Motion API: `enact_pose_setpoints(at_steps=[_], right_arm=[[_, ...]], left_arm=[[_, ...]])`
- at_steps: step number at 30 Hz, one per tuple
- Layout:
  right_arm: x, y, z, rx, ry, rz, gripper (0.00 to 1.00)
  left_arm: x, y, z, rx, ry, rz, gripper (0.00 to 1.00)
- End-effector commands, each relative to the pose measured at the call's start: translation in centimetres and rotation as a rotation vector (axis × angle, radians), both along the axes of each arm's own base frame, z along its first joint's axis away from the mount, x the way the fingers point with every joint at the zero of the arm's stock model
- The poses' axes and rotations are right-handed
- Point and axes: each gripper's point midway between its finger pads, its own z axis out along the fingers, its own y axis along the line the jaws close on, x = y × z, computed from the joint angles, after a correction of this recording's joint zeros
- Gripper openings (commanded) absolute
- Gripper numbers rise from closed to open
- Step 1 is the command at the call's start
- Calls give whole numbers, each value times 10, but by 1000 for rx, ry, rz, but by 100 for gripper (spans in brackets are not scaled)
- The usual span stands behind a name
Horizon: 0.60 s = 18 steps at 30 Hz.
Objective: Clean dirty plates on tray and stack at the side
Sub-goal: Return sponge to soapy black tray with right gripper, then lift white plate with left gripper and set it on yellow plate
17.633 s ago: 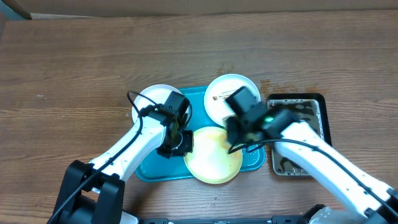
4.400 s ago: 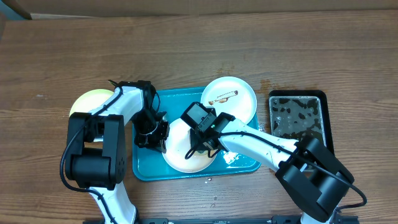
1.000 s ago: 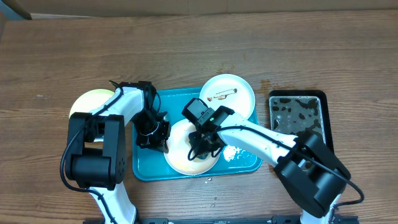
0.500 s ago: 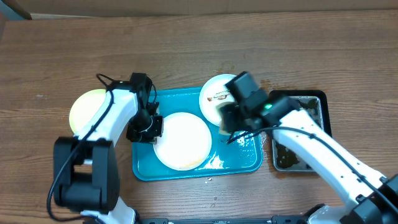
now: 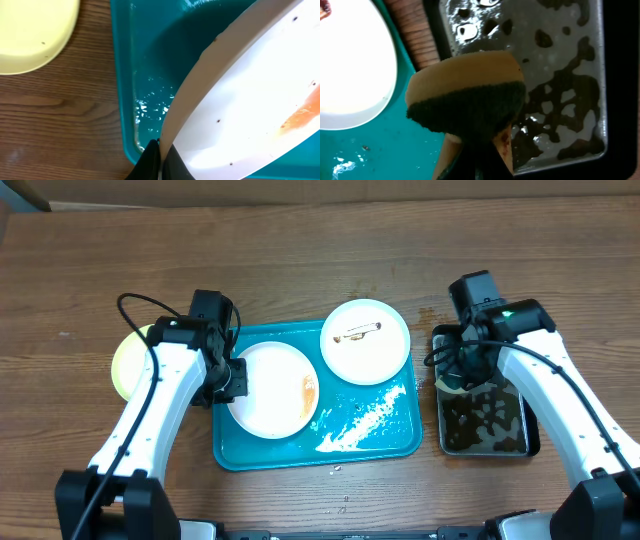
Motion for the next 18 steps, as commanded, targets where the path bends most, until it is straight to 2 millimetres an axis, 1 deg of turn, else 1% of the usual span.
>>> enact_pose_setpoints(at_steps=[1, 6, 11, 14, 18], right_arm=[[-3, -8, -5, -18, 10, -5, 4], [-14, -24, -22, -57, 49, -36, 4], [-15, -30, -38, -55, 46, -57, 4], [-15, -30, -45, -53, 36, -59, 4], [-14, -31, -57, -51, 22, -59, 4]], left_arm=[[-1, 6, 9, 33, -33, 33, 4], [-6, 26, 15, 142, -37, 68, 4], [-6, 40, 27, 224, -89, 142, 4], [-4, 41, 37, 240, -139, 149, 4], [-2, 43, 52, 310, -212, 138, 4]])
